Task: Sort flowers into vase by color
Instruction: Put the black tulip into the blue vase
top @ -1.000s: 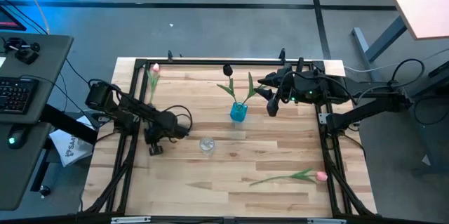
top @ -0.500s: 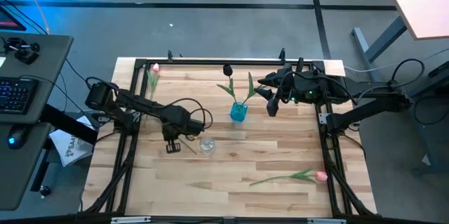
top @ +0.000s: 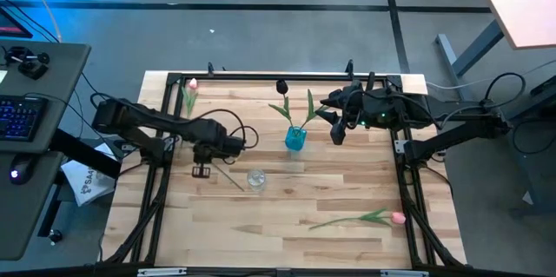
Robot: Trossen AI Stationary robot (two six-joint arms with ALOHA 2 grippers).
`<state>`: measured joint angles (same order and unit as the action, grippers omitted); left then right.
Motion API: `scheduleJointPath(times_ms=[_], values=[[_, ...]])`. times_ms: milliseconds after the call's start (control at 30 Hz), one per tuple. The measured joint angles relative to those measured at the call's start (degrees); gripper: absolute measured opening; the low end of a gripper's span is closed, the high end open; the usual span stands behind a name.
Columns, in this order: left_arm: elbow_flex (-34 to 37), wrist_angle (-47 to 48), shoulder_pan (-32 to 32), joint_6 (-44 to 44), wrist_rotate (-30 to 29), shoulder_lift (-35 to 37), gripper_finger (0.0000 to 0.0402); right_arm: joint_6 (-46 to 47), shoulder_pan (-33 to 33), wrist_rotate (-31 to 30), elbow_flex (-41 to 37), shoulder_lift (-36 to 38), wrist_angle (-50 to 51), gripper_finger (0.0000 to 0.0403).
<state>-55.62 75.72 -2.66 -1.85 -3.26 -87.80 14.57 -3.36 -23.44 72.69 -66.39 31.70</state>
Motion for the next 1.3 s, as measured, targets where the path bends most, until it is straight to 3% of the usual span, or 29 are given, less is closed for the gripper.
scheduleJointPath(times_ms=[367, 567, 1167, 1300], values=[[2.1, -5.9, 4.8, 7.3, 1.1, 0.0, 0.0154, 3.1, 0.0, -0.1, 0.0, -3.5, 0.4, 0.0161], [5.6, -7.1, 6.6, 13.6, 1.1, 0.0, 0.0193, 3.5, 0.0, 0.0, 0.0, -6.2, 0.3, 0.0161], [14.6, -21.7, 6.9, 22.3, 0.6, 0.0, 0.0200, 3.6, -0.1, -0.2, 0.0, -1.8, -3.3, 0.0161], [15.3, -22.4, 6.8, 22.1, -0.3, 0.1, 0.0183, 3.6, -0.1, -0.1, 0.0, -1.7, -3.3, 0.0161]])
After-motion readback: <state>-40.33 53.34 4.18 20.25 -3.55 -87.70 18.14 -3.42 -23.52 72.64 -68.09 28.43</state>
